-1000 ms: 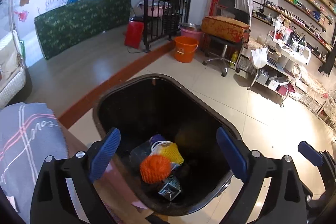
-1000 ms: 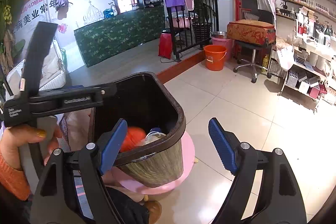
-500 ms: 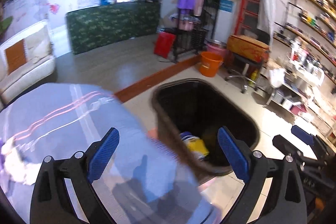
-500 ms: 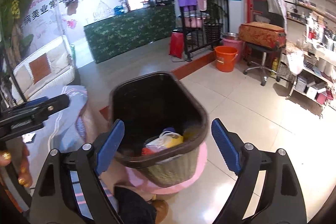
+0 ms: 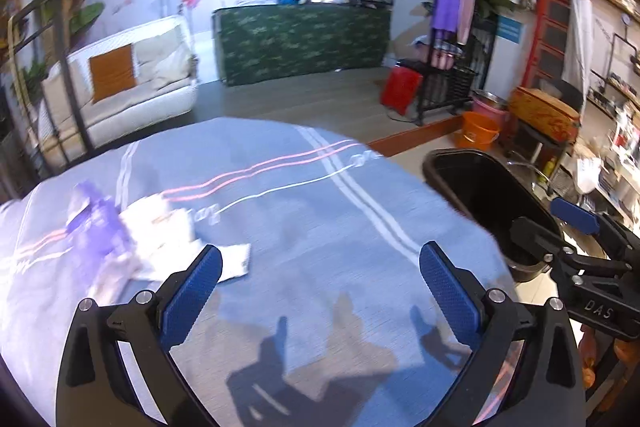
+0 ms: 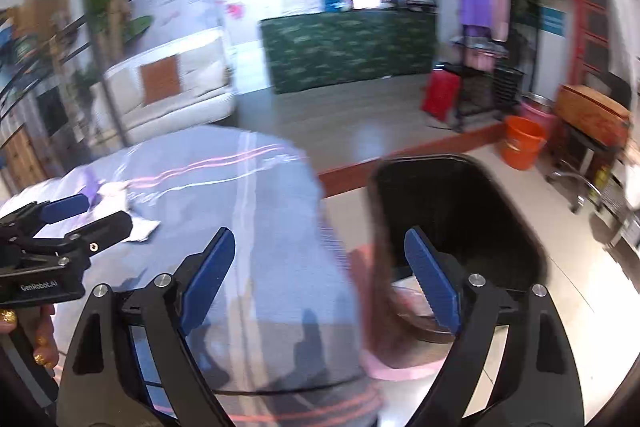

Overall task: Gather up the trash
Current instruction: 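Return to the bed and grasp the purple wipes pack with the left tool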

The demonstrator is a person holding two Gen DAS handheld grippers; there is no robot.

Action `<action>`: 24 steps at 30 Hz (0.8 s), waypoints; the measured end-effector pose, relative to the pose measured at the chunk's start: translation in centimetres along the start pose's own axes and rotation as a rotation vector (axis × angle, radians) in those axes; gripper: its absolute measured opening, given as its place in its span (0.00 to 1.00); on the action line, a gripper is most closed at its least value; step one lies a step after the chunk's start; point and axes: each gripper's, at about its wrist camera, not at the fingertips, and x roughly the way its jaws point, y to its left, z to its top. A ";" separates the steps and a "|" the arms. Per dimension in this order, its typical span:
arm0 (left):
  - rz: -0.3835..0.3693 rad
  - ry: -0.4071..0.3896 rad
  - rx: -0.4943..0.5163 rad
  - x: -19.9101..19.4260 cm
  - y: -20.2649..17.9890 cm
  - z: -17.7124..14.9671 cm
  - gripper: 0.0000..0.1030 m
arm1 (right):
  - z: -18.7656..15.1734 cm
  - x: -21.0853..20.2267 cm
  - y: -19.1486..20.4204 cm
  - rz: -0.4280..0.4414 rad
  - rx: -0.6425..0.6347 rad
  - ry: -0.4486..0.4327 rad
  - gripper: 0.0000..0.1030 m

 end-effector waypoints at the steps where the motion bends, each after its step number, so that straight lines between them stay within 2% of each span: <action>1: 0.016 0.002 -0.014 -0.3 0.8 -0.3 0.95 | 0.1 0.2 0.8 0.018 -0.013 0.006 0.83; 6: 0.120 0.020 -0.076 -1.7 4.9 -2.1 0.95 | 0.3 1.2 4.8 0.106 -0.077 0.057 0.84; 12: 0.174 0.062 -0.146 -2.0 10.9 -3.2 0.95 | 0.3 2.3 8.4 0.172 -0.141 0.106 0.84; 18: 0.167 0.046 -0.358 -1.0 17.0 -1.6 0.93 | 0.4 3.0 11.4 0.202 -0.183 0.128 0.84; 21: 0.170 0.060 -0.390 0.6 18.2 -0.5 0.84 | 0.3 2.9 12.3 0.206 -0.202 0.134 0.84; 24: 0.201 0.081 -0.395 2.3 18.4 0.6 0.82 | 0.3 3.1 13.1 0.202 -0.214 0.141 0.84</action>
